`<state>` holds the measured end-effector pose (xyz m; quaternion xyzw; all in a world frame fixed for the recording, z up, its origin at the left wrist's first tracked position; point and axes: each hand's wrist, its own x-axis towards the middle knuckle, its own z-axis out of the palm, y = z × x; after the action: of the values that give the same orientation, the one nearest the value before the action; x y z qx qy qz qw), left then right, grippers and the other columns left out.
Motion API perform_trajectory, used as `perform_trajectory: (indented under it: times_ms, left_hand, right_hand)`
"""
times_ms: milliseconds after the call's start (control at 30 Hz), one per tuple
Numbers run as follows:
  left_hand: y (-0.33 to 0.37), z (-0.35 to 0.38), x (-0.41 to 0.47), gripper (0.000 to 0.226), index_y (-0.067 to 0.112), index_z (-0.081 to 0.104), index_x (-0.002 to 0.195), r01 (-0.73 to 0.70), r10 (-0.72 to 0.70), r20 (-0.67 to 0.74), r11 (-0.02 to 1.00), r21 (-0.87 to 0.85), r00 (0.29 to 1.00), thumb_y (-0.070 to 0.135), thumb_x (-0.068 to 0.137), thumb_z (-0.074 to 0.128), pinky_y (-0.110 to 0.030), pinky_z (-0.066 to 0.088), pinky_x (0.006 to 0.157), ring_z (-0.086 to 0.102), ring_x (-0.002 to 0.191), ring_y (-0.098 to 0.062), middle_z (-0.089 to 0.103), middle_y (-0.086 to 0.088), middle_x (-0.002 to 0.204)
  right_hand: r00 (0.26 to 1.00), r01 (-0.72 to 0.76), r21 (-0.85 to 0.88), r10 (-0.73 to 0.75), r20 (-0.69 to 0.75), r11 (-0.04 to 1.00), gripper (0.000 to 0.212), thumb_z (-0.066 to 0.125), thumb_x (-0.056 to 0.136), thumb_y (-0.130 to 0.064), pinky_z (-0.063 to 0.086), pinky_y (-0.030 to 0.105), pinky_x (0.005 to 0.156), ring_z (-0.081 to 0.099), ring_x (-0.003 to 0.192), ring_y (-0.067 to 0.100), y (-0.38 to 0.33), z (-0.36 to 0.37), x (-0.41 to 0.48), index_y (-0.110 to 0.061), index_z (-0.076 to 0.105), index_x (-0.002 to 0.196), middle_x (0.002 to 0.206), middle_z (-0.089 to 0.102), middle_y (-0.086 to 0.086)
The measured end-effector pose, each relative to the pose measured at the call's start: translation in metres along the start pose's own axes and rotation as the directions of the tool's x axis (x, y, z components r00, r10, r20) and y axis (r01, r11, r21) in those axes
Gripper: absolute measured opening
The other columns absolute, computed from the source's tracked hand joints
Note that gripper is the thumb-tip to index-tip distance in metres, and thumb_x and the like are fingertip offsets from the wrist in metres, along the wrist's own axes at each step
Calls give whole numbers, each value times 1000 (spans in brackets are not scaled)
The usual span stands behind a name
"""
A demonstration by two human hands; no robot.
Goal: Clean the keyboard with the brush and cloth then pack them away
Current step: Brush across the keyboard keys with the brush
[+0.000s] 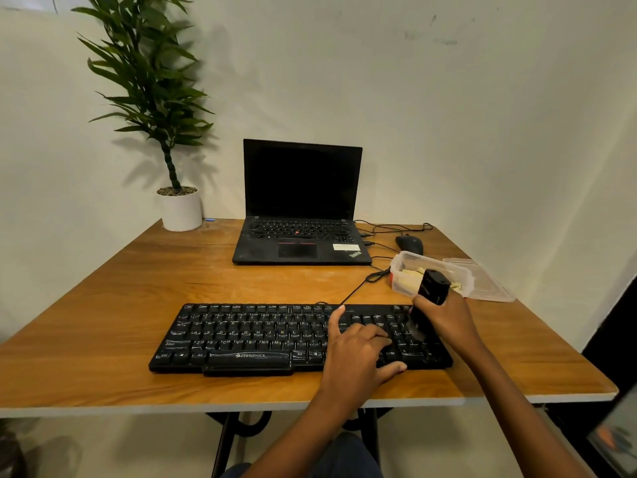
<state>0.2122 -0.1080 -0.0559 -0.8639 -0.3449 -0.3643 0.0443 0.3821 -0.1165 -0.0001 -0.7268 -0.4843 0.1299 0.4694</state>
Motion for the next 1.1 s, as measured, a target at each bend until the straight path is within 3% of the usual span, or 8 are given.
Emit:
perform_trajectory:
  times_ms: [200, 333, 433, 567, 700, 833, 967, 1100]
  left_hand:
    - [-1, 1, -1, 49, 33, 73, 84, 0, 0, -3, 1000, -9, 1000, 68, 74, 42, -41, 8, 111, 61, 79, 4, 66, 21, 85]
    - [-1, 0, 0, 48, 32, 73, 84, 1, -1, -8, 1000, -9, 1000, 68, 74, 42, -42, 12, 110, 61, 79, 3, 66, 21, 85]
    - [-1, 1, -1, 49, 33, 73, 85, 1, -1, -3, 1000, -9, 1000, 68, 74, 41, -42, 12, 110, 61, 79, 3, 66, 21, 85]
    - [0, 1, -1, 48, 33, 73, 85, -5, 5, -4, 1000, -13, 1000, 68, 74, 42, -42, 10, 111, 62, 80, 3, 66, 22, 86]
    - [-1, 0, -1, 48, 34, 73, 85, 2, -2, 1, 1000, -7, 1000, 68, 74, 42, -41, 8, 111, 61, 81, 4, 66, 22, 87]
    - [-1, 0, -1, 48, 34, 73, 84, -1, 1, 8, 1000, 4, 1000, 68, 74, 41, -42, 9, 110, 62, 81, 4, 66, 22, 86]
    - [0, 0, 0, 49, 34, 73, 83, 4, -4, 16, 1000, 3, 1000, 68, 74, 40, -42, 9, 110, 62, 80, 3, 66, 21, 85]
    - [0, 0, 0, 49, 33, 73, 84, 1, -1, 3, 1000, -8, 1000, 68, 73, 41, -41, 7, 111, 62, 80, 3, 67, 22, 85]
  right_hand:
    - [998, 28, -9, -28, 49, 1000, 16, 64, 83, -24, 47, 33, 74, 60, 87, 21, -6, 0, -3, -17, 56, 96, 86, 62, 0]
    - [996, 78, -50, -80, -41, 996, 28, 63, 85, -28, 50, 35, 76, 59, 88, 19, -6, -1, -4, -17, 55, 109, 92, 61, 0]
    - [995, -22, 26, 19, 102, 999, 25, 63, 85, -25, 52, 39, 82, 61, 93, 22, -6, -1, -5, -15, 56, 106, 97, 65, 6]
    - [997, 71, -60, -71, -7, 996, 21, 63, 85, -26, 44, 29, 72, 56, 85, 17, -10, -1, -6, -20, 53, 102, 88, 58, -1]
    - [993, 5, -28, -2, 121, 1000, 12, 64, 83, -20, 44, 28, 66, 57, 78, 18, -14, 3, -8, -16, 54, 88, 82, 60, 4]
    - [999, 46, -139, -43, 25, 989, 18, 64, 81, -27, 47, 35, 74, 56, 79, 19, -17, 5, -6, -17, 53, 92, 81, 58, 0]
    - [993, -12, -91, 23, 112, 996, 16, 66, 80, -24, 46, 32, 71, 56, 78, 16, -16, 1, -7, -14, 57, 88, 81, 60, 2]
    - [999, 34, -135, -39, -30, 990, 16, 66, 80, -27, 47, 33, 71, 57, 77, 17, -14, 0, -9, -16, 56, 86, 77, 60, -1]
